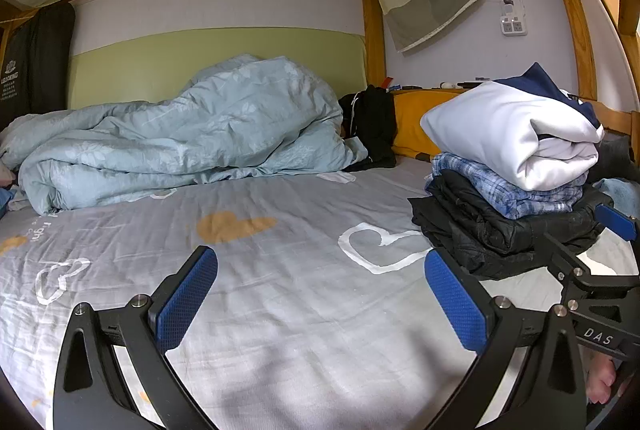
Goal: Fold large clothes
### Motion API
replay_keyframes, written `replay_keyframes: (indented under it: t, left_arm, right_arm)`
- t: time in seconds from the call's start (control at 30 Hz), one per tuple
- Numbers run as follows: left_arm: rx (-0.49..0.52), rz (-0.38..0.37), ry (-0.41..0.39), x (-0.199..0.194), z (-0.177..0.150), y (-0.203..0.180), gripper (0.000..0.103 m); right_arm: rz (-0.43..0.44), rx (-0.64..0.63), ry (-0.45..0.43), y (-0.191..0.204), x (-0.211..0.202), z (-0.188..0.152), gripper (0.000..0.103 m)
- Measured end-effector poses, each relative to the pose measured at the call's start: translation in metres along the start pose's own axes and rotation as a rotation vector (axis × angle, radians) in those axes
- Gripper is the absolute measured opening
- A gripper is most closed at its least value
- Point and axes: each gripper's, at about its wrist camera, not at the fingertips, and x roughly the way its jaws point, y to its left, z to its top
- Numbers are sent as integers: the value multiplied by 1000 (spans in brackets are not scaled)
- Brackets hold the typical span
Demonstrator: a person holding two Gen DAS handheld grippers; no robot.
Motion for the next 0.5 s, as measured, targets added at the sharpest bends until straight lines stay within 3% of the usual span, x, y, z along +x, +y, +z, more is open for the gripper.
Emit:
replay_keyframes:
  t: [0.5]
  left_arm:
    - [5,0,-2,0,0,0,103]
  right_arm:
    - [2,19,3,-2,-1,0,103]
